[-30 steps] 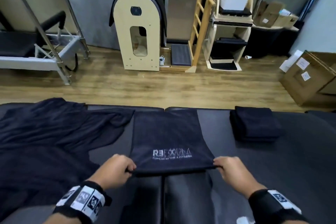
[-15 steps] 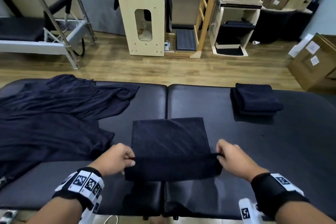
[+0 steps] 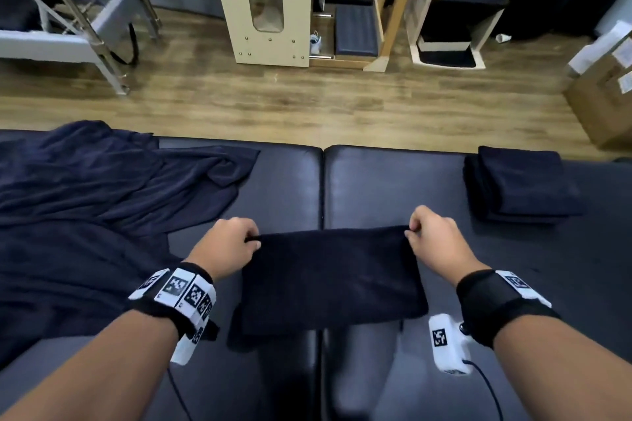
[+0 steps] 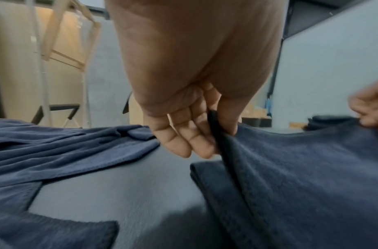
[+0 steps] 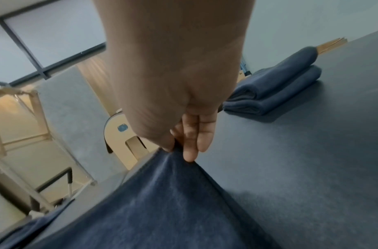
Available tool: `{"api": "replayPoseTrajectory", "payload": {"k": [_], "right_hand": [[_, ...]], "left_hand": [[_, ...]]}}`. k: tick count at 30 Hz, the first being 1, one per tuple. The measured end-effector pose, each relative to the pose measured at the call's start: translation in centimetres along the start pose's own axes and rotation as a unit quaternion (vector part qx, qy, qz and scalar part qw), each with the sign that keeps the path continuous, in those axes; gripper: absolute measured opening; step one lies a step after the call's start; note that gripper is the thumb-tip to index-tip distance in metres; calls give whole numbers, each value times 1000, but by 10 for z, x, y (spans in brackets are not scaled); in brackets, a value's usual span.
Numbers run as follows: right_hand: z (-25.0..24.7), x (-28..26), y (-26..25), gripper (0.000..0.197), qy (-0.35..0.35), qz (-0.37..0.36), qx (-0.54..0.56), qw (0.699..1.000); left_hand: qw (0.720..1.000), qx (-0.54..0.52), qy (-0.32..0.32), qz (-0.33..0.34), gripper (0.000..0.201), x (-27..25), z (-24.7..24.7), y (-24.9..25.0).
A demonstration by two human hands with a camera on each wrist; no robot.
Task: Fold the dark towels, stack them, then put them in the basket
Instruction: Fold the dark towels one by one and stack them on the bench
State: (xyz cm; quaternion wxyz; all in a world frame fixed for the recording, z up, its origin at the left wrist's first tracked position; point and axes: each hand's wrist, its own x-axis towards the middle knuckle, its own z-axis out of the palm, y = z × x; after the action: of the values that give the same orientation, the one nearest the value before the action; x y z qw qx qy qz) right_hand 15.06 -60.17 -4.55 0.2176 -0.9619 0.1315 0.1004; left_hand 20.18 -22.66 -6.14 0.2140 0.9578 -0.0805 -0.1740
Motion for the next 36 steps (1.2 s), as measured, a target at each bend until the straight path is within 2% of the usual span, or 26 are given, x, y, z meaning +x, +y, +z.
{"api": "replayPoseTrajectory", "payload": {"k": [3, 5, 8, 11, 14, 16, 19, 21, 23, 24, 27, 31, 34, 36], "right_hand": [[11, 5, -5, 21, -37, 8, -58, 998], [15, 1, -9, 19, -81, 30, -112, 990], [17, -7, -15, 32, -138, 104, -160, 972], [17, -12, -24, 13, -174, 182, -124, 960], [13, -11, -34, 18, -183, 184, -118, 959], [12, -5, -37, 17, -131, 158, -114, 972], [14, 7, -40, 11, -44, 86, -78, 992], [20, 8, -42, 21, -26, 14, -44, 999], [28, 0, -41, 40, -42, -50, -32, 997], [34, -9, -39, 42, -56, -81, -43, 994], [54, -45, -26, 34, -101, -167, -119, 974], [73, -108, 2, 24, -111, -255, -189, 942], [78, -150, 19, 27, -125, -285, -210, 927], [77, -172, 24, 40, -151, -297, -212, 919]], "left_hand": [[998, 42, -33, 25, 24, 12, 14, -10], [997, 39, -46, 48, 31, 17, 21, -13], [995, 72, -54, 44, 26, 21, 26, -13], [990, 117, -68, 35, 20, 22, 30, -16], [988, 135, -76, 29, 16, 13, 31, -15], [984, 149, -96, 12, 14, -1, 29, -10], [982, 124, -142, -12, 32, -30, 34, 0], [986, 81, -145, -5, 42, -55, 42, 10], [989, 46, -137, 14, 46, -79, 55, 23], [989, 38, -137, 28, 45, -92, 62, 30], [982, 41, -172, 68, 29, -120, 90, 45], [971, 52, -211, 100, 20, -153, 119, 61], [966, 134, -160, 151, 19, -170, 127, 62], [953, 207, -118, 185, 30, -179, 128, 61]]}}
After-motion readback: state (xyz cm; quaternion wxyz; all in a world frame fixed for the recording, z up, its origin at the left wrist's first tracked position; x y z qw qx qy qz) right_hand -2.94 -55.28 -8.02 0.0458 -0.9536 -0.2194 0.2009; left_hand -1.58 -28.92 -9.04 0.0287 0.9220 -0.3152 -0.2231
